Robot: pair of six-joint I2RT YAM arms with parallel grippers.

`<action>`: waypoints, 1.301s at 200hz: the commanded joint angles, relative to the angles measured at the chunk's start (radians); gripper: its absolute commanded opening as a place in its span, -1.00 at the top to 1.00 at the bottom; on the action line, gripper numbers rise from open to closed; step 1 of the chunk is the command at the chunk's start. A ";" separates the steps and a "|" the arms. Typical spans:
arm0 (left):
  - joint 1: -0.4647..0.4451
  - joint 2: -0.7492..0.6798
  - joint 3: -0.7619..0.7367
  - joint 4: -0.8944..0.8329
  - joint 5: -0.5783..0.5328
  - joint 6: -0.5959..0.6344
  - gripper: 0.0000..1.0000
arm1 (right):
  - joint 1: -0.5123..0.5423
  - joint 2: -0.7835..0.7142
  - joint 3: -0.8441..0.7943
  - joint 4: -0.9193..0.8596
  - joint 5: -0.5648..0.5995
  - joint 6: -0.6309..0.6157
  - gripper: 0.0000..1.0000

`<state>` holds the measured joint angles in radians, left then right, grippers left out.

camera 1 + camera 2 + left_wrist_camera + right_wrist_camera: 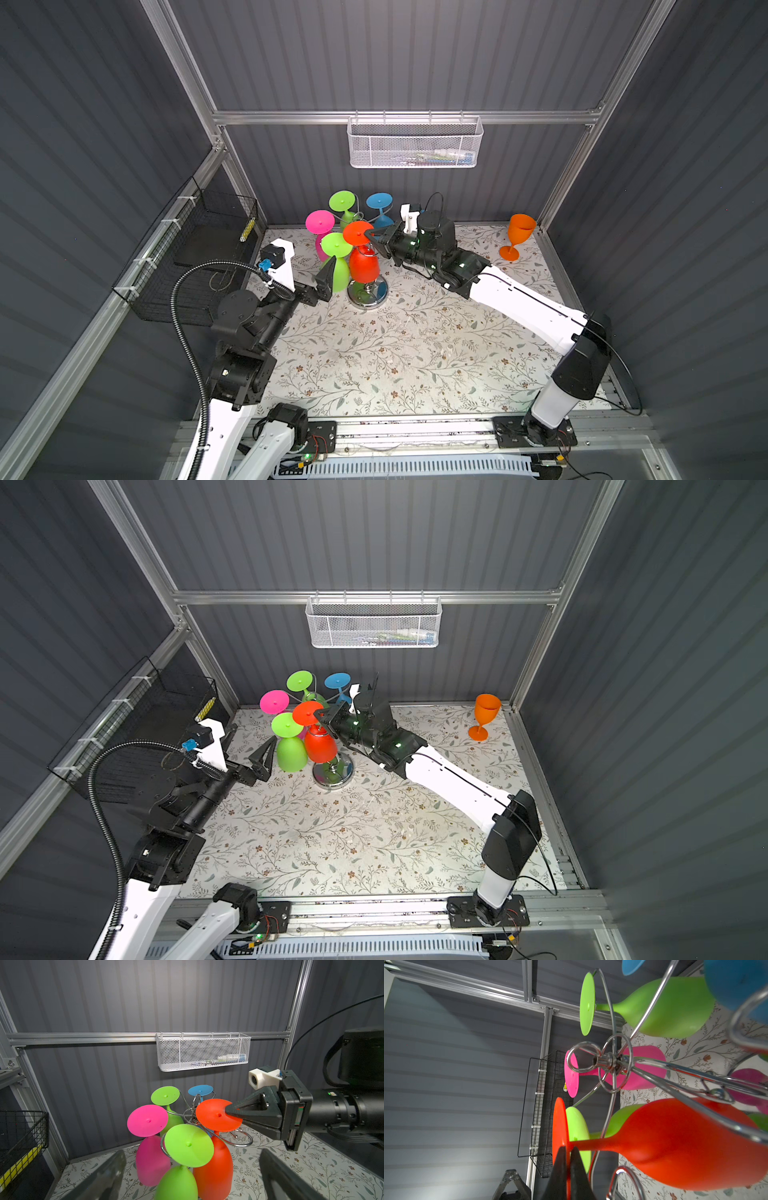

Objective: Take the wine glass off the wine glass rack
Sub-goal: 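Pull the red glass off its rack hook with the right gripper, then draw the red glass away from the rack toward the robot with the right gripper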

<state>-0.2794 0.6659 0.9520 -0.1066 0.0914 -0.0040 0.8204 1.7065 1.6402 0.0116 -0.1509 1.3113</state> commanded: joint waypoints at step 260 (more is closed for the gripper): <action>0.008 -0.009 -0.012 0.026 0.011 0.018 -0.99 | -0.015 -0.064 0.048 -0.169 0.221 -0.043 1.00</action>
<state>-0.2794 0.6647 0.9504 -0.1066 0.0910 -0.0040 0.8181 1.6970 1.7214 -0.2077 0.0208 1.2984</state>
